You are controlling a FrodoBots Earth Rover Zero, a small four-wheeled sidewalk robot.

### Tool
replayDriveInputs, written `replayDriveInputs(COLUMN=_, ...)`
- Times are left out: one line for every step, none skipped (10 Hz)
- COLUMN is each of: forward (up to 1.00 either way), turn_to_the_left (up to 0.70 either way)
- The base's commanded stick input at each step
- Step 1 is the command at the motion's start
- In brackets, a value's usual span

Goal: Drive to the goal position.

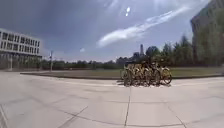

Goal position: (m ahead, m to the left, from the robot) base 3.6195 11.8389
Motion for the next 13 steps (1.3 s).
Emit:
replayDriveInputs(forward=0.7, turn_to_the_left=-0.01)
replayDriveInputs(forward=0.7, turn_to_the_left=-0.01)
replayDriveInputs(forward=0.7, turn_to_the_left=-0.01)
replayDriveInputs(forward=0.7, turn_to_the_left=-0.01)
replayDriveInputs(forward=0.7, turn_to_the_left=-0.01)
replayDriveInputs(forward=0.7, turn_to_the_left=-0.01)
replayDriveInputs(forward=0.7, turn_to_the_left=0.0)
replayDriveInputs(forward=0.7, turn_to_the_left=0.01)
replayDriveInputs(forward=0.7, turn_to_the_left=0.02)
replayDriveInputs(forward=0.7, turn_to_the_left=0.02)
replayDriveInputs(forward=0.7, turn_to_the_left=0.26)
replayDriveInputs(forward=0.7, turn_to_the_left=0.33)
replayDriveInputs(forward=0.7, turn_to_the_left=0.34)
